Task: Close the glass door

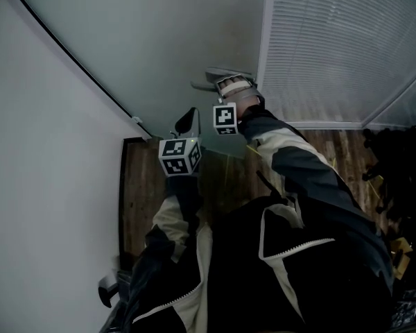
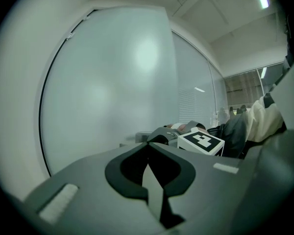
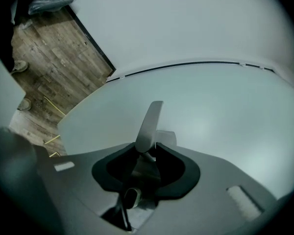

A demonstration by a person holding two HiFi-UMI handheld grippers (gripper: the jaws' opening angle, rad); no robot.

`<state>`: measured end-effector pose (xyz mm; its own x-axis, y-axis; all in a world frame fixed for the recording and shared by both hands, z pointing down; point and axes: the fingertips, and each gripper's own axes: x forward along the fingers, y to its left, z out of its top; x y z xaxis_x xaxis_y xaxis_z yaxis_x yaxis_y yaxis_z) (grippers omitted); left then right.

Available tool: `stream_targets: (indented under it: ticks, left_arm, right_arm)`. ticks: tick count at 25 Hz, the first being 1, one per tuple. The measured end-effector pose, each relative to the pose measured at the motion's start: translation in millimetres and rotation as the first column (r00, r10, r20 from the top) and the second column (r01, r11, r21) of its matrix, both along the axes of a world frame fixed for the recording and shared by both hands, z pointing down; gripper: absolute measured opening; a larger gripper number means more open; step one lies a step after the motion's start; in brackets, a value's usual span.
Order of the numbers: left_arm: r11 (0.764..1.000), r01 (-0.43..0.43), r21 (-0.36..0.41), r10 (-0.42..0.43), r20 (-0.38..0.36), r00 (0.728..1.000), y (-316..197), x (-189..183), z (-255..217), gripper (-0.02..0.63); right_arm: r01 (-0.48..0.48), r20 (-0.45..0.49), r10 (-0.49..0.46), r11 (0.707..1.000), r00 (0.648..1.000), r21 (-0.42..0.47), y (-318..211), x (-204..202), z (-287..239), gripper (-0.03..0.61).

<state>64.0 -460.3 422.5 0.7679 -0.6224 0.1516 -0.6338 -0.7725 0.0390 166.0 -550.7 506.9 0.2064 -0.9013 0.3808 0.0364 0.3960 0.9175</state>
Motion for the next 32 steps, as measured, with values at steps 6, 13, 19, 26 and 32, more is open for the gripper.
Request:
stream_targets:
  ticks: [6, 13, 19, 26, 32]
  left_arm:
    - [1.000, 0.027, 0.005, -0.027, 0.025, 0.999, -16.3, 23.1, 4.4, 0.002]
    - [0.998, 0.062, -0.018, -0.061, 0.066, 0.996, -28.5, 36.1, 18.7, 0.002]
    - [0.996, 0.085, -0.019, -0.083, 0.103, 0.991, -32.7, 35.0, 30.7, 0.002]
    - [0.992, 0.119, -0.034, -0.114, 0.120, 0.986, -41.5, 23.1, 38.9, 0.002]
    - [0.984, 0.170, -0.062, -0.159, 0.148, 0.976, -46.4, 11.2, 51.7, 0.002]
  right_arm:
    - [0.001, -0.024, -0.001, 1.000, 1.000, -0.014, -40.0, 37.5, 4.3, 0.124]
    - [-0.038, 0.026, 0.039, 0.999, 0.999, -0.025, -85.6, 74.3, 6.3, 0.121]
    - [-0.061, 0.028, 0.062, 0.998, 0.998, -0.026, -117.4, 97.3, 7.4, 0.123]
    - [-0.082, 0.020, 0.082, 0.996, 0.996, -0.021, -150.6, 114.6, 6.4, 0.123]
    - [-0.080, 0.017, 0.080, 0.997, 0.997, -0.017, -171.6, 129.5, 7.7, 0.123]
